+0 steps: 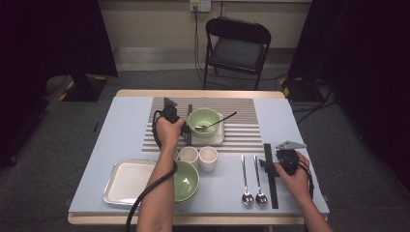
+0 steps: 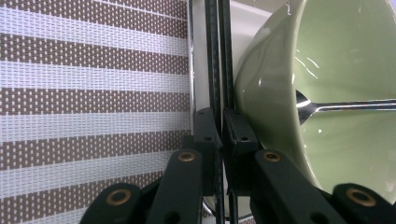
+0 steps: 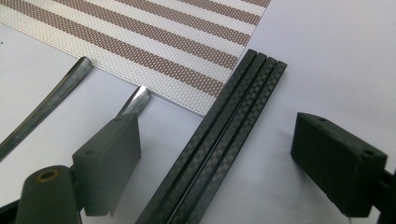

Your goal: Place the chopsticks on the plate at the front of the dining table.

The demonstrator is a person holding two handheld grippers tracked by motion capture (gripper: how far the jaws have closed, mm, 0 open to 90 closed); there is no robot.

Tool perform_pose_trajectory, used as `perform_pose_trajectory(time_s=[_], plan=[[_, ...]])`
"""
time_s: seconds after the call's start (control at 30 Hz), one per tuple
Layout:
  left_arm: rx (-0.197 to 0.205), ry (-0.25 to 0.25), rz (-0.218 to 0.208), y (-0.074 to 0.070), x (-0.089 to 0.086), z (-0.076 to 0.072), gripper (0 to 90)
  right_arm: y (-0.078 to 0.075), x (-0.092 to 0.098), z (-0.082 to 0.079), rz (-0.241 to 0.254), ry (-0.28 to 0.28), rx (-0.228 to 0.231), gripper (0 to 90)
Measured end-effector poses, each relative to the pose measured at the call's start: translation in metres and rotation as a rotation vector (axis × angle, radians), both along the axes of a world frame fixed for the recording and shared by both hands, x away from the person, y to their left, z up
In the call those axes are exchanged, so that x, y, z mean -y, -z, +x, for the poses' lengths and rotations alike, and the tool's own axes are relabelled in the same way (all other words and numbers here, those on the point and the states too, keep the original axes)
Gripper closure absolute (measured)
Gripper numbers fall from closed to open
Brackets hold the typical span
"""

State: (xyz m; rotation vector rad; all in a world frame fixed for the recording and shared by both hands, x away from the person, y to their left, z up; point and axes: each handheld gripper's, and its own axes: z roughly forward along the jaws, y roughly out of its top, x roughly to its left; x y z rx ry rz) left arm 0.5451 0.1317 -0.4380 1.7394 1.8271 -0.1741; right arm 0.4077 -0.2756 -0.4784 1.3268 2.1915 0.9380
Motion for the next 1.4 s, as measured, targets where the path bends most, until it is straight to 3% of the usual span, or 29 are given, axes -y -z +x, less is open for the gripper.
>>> perform_pose_trajectory(time_s=[0.2, 0.87, 1.03, 1.4], plan=[[0.006, -0.017, -0.003, -0.0009, 0.0012, 0.0009, 85.9, 0.0, 0.0, 0.0001, 0.0, 0.0, 0.0, 14.9], [0.02, 0.004, 0.027, -0.004, 0.001, -0.0006, 82.5, 0.0, 0.0, 0.0001, 0.0, 0.0, 0.0, 15.0], [0.021, 0.002, 0.016, -0.005, 0.0006, -0.0011, 82.0, 0.0, 0.0, 0.0001, 0.0, 0.0, 0.0, 14.9], [0.013, 0.016, 0.021, -0.0077, 0.0006, -0.0032, 86.0, 0.0, 0.0, 0.0001, 0.0, 0.0, 0.0, 14.9]])
